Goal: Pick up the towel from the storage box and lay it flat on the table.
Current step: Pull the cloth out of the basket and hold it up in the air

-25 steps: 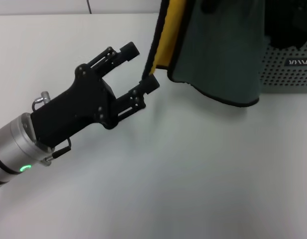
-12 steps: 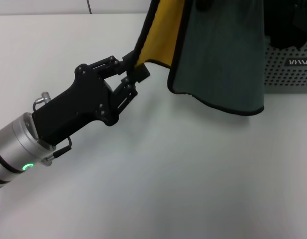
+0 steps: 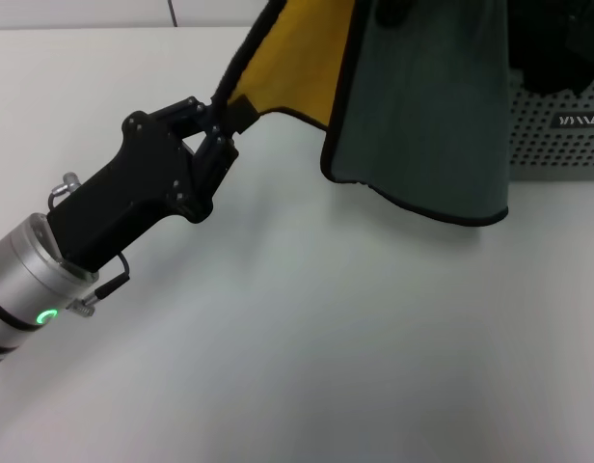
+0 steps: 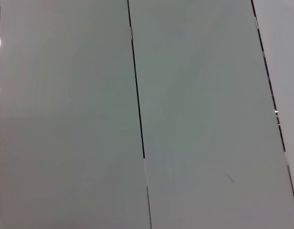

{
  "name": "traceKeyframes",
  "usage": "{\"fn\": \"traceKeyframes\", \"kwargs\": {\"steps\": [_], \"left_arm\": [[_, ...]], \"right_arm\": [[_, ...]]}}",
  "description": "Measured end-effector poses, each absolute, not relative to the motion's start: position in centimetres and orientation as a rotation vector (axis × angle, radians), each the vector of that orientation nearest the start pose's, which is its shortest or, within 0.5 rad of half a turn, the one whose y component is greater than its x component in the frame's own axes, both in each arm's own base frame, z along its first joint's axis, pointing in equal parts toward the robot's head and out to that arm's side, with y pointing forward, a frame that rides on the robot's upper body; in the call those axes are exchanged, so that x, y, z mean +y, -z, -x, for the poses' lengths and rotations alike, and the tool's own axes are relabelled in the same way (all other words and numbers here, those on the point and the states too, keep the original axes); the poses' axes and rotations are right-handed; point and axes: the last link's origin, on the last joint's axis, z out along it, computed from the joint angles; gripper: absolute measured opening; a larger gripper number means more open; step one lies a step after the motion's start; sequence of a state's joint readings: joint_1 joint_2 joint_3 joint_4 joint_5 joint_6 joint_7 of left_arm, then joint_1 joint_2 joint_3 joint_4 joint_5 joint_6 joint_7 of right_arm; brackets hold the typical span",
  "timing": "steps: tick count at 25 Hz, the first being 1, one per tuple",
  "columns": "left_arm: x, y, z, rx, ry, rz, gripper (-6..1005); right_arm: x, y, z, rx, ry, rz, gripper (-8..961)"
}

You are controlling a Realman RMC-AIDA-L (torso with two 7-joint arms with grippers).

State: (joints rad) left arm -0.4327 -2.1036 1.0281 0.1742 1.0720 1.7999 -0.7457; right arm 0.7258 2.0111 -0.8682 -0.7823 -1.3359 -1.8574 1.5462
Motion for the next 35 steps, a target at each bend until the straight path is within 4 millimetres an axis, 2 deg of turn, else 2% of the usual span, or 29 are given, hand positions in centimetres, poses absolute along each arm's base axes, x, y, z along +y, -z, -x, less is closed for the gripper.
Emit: {"fn": "traceKeyframes", "kwargs": {"steps": [2,7,9,14,20,23,24,25,32,35], "left_arm": [[27.2,1.9,24.1,-0.307,1.493,2.172,126],[27.0,1.5,23.9,-0.267,1.521,2.168,22],[26.8,0.9,23.7,-0.234,1.55,2.149,19],[27.1,-1.2,23.1,-0.142,1.62,2.096,14],[27.9,-3.7,22.1,-0.046,1.67,2.061,14],[28.3,-4.7,21.7,-0.018,1.69,2.029,14],[28.4,-5.0,21.6,-0.014,1.701,2.016,14],[28.6,-5.4,21.5,-0.013,1.714,2.003,14],[29.3,-6.8,20.0,0.092,1.734,2.002,14],[29.5,-7.1,19.4,0.128,1.743,2.005,14]], "right_arm": [[35.5,-8.0,-10.7,0.036,-1.55,2.74,26],[35.6,-7.8,-11.1,0.068,-1.54,2.743,26],[35.5,-7.4,-11.4,0.092,-1.525,2.757,26],[35.2,-5.5,-12.4,0.177,-1.474,2.819,27],[34.1,-3.2,-13.3,0.2,-1.399,2.912,91],[33.9,-2.6,-14.3,0.25,-1.356,2.91,123],[33.8,-2.1,-15.1,0.304,-1.337,2.888,134],[33.8,-2.1,-15.1,0.304,-1.337,2.888,167],[33.6,-0.6,-18.4,0.469,-1.264,2.782,390],[33.7,-0.4,-18.9,0.486,-1.238,2.759,477]]}}
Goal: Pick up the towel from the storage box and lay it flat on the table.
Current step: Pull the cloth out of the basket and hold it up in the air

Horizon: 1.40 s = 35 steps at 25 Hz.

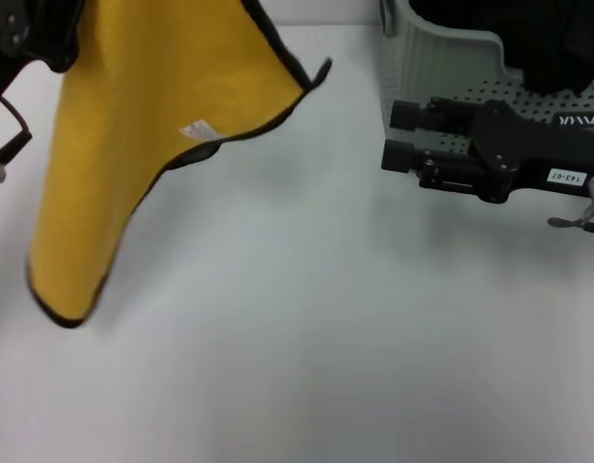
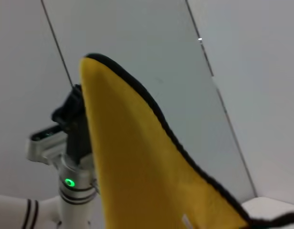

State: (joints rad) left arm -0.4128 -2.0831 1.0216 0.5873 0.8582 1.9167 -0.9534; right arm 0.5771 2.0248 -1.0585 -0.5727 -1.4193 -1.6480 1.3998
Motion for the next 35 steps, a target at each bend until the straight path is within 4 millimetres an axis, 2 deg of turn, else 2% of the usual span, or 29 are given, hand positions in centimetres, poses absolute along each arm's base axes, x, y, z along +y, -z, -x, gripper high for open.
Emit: {"fn": "traceKeyframes", "kwargs": {"steps": [8,19,31,35], "left_arm": [[29.5,-7.0,19.5,0.123,1.737,2.016,15],[28.8,-6.7,20.5,0.097,1.702,2.015,15],[28.3,-5.7,20.8,0.091,1.657,2.123,14],[28.0,-5.8,20.8,0.104,1.667,2.123,14]], "right_arm": [[34.3,-0.8,-18.3,0.385,-1.209,2.755,717],[31.8,-3.5,-17.3,0.115,-1.262,2.814,706],[33.4,-4.6,-16.1,-0.039,-1.131,2.747,703],[34.3,-4.2,-15.5,-0.042,-1.089,2.762,701]]}}
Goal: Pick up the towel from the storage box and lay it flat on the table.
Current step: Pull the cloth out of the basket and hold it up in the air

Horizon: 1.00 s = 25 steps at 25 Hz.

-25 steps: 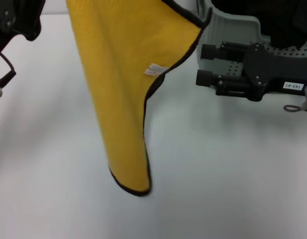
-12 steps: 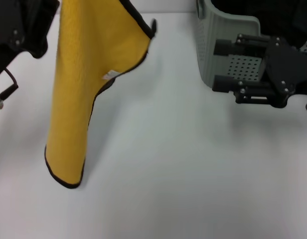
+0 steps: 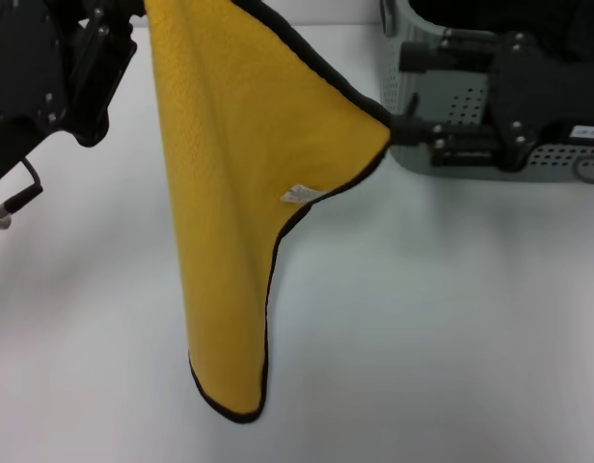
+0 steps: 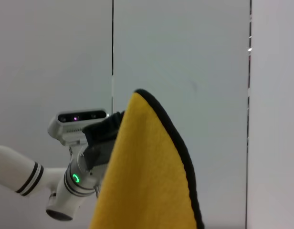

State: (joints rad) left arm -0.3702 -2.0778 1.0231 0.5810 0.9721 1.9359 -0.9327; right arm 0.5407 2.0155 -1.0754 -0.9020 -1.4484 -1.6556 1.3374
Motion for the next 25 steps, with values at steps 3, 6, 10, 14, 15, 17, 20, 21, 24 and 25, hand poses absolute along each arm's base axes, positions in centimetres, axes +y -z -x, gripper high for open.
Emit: {"fn": "traceKeyframes", "kwargs": {"steps": [3,6,10,14,15,17,20,21,24,25], "left_arm": [[28.1,-5.8,20.6,0.114,1.672,2.122,14],[28.2,-5.9,20.5,0.125,1.676,2.124,14],[28.1,-6.0,20.4,0.138,1.684,2.125,14],[28.0,-6.1,20.5,0.146,1.673,2.124,14],[28.0,-6.1,20.6,0.147,1.67,2.126,14],[28.0,-6.0,20.6,0.148,1.668,2.132,14],[27.7,-6.0,20.5,0.16,1.678,2.141,14],[27.6,-6.0,20.5,0.166,1.685,2.145,14],[27.1,-5.9,20.4,0.196,1.709,2.167,14],[26.9,-5.8,20.3,0.204,1.718,2.172,14]], "right_arm": [[34.9,-3.2,-15.3,-0.025,-1.04,2.802,700],[35.8,-1.9,-15.3,0.016,-0.971,2.843,699],[36.2,-1.2,-15.3,0.035,-0.938,2.867,698],[35.8,-1.6,-14.8,-0.021,-0.956,2.874,697],[35.7,-1.8,-14.7,-0.038,-0.959,2.874,696],[35.6,-2.0,-14.5,-0.058,-0.959,2.871,696],[35.7,-2.1,-14.3,-0.065,-0.956,2.868,695],[35.8,-2.0,-14.3,-0.066,-0.954,2.868,694],[35.9,-1.5,-14.3,-0.059,-0.937,2.877,693],[35.9,-1.2,-14.3,-0.052,-0.927,2.883,693]]}}
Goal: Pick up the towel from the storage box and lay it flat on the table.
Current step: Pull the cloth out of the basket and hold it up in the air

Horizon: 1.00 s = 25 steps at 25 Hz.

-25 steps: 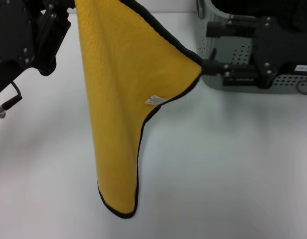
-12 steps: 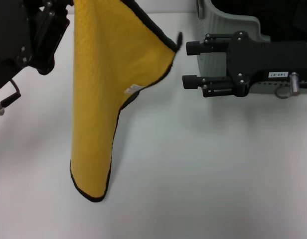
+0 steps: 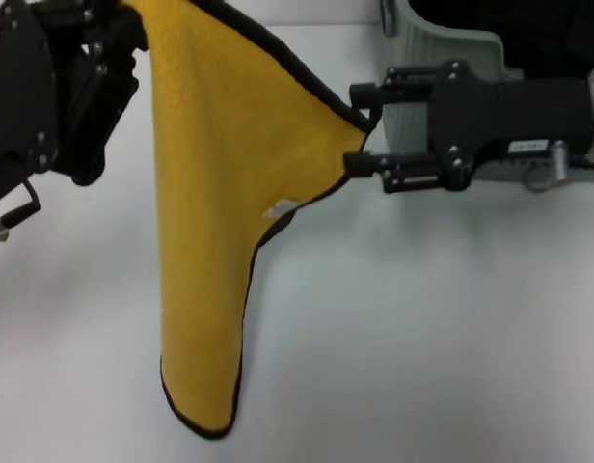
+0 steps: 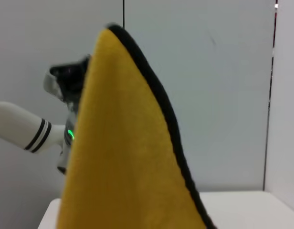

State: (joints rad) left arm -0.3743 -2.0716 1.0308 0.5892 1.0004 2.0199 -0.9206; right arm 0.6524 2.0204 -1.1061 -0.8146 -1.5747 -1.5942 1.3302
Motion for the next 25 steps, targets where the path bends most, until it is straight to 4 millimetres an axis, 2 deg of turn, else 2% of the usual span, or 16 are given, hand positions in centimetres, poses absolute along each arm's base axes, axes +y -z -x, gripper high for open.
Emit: {"fn": "traceKeyframes", "kwargs": {"steps": [5,8,19,25], "left_arm": [[26.8,-6.0,20.4,0.209,1.728,2.154,15],[26.8,-6.1,20.4,0.216,1.727,2.139,15],[27.0,-6.2,20.4,0.216,1.723,2.13,15],[27.0,-6.1,20.3,0.214,1.726,2.127,15]], "right_arm": [[35.8,1.0,-14.5,-0.038,-0.823,2.949,692],[35.5,1.3,-14.8,-0.027,-0.814,2.958,691],[34.3,0.4,-16.7,0.025,-0.839,2.931,687],[34.4,0.0,-17.0,0.043,-0.849,2.909,616]]}}
